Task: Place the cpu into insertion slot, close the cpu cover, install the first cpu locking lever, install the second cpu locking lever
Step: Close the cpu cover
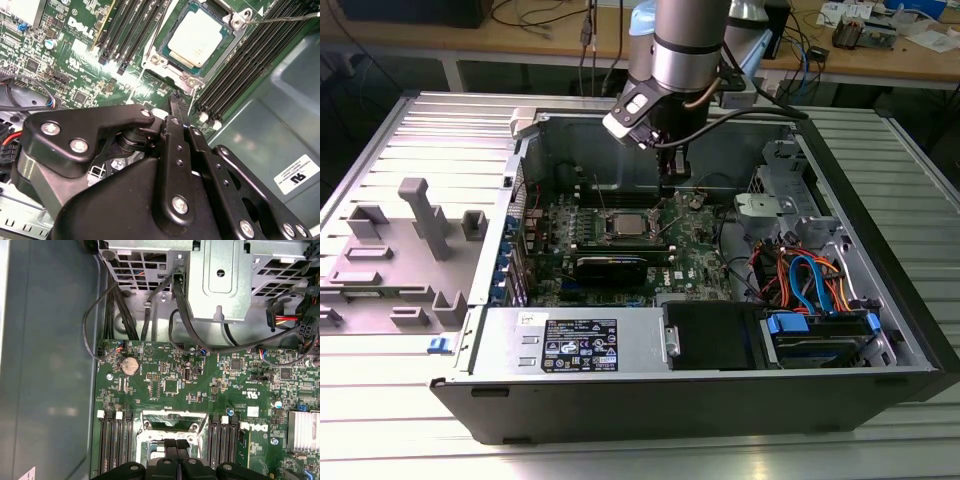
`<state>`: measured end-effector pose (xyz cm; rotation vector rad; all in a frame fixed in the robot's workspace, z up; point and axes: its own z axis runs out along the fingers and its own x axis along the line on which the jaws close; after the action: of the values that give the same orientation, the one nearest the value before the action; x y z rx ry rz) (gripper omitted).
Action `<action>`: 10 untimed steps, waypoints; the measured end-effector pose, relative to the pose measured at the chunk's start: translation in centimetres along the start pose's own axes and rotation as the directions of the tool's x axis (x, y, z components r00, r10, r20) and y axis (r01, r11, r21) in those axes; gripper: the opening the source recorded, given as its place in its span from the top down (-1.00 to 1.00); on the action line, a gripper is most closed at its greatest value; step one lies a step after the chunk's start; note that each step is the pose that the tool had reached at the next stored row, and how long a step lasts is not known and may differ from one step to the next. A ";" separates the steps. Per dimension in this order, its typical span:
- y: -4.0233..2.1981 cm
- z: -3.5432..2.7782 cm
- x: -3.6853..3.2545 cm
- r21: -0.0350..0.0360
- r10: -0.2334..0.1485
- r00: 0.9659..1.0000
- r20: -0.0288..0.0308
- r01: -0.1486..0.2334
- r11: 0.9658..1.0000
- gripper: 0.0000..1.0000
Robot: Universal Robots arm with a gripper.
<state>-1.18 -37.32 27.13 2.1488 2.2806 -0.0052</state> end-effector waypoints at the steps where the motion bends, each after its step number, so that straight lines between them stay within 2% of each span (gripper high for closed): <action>1: 0.09 0.00 -0.01 0.000 0.000 1.000 0.000 0.000 1.000 0.79; 10: 0.73 0.00 -0.04 0.000 0.000 1.000 0.000 0.000 1.000 0.79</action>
<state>-0.44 -37.32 27.12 2.1489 2.2806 -0.0052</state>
